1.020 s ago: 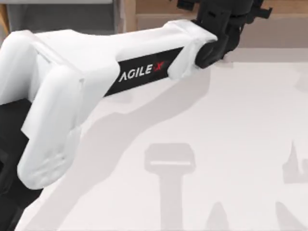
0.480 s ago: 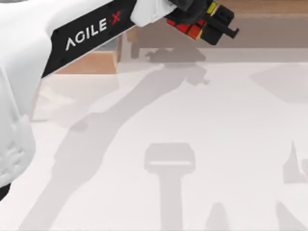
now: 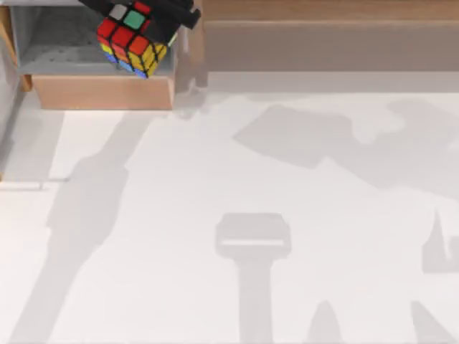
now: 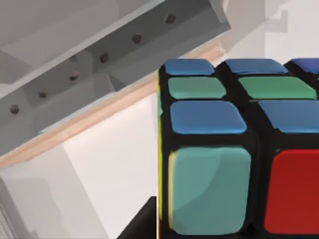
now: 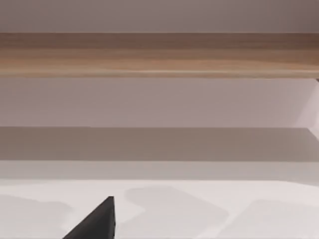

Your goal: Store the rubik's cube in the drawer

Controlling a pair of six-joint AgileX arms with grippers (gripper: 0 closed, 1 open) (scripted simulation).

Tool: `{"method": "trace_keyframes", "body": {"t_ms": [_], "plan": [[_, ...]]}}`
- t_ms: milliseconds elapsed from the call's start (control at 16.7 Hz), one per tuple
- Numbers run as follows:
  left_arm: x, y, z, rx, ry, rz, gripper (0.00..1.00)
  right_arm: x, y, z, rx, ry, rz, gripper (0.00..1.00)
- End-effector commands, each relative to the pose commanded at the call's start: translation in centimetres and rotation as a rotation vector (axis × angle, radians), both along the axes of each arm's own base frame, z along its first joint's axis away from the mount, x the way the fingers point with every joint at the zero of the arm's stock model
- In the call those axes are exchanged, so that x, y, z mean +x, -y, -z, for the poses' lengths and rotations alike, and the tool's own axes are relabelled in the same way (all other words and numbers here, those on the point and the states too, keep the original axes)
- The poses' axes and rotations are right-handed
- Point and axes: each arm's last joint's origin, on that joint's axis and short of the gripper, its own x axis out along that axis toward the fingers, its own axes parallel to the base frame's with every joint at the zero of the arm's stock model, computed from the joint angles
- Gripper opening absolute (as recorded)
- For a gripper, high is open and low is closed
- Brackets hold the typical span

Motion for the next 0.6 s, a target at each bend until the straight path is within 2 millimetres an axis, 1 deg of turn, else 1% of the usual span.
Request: {"method": "trace_keyframes", "body": {"t_ms": [180, 360, 480, 600], "plan": [[1.8, -7.9, -0.6, -0.001, -0.093, -0.129, 0.00, 0.0, 0.0, 0.0, 0.000, 0.000, 0.000, 1.00], [3.0, -16.0, -0.4, -0.019, -0.139, -0.268, 0.00, 0.0, 0.0, 0.0, 0.000, 0.000, 0.000, 1.00], [3.5, -21.1, 0.3, -0.033, -0.153, -0.353, 0.00, 0.0, 0.0, 0.0, 0.000, 0.000, 0.000, 1.00], [4.0, -25.5, 1.9, -0.048, -0.172, -0.424, 0.00, 0.0, 0.0, 0.0, 0.000, 0.000, 0.000, 1.00]]}}
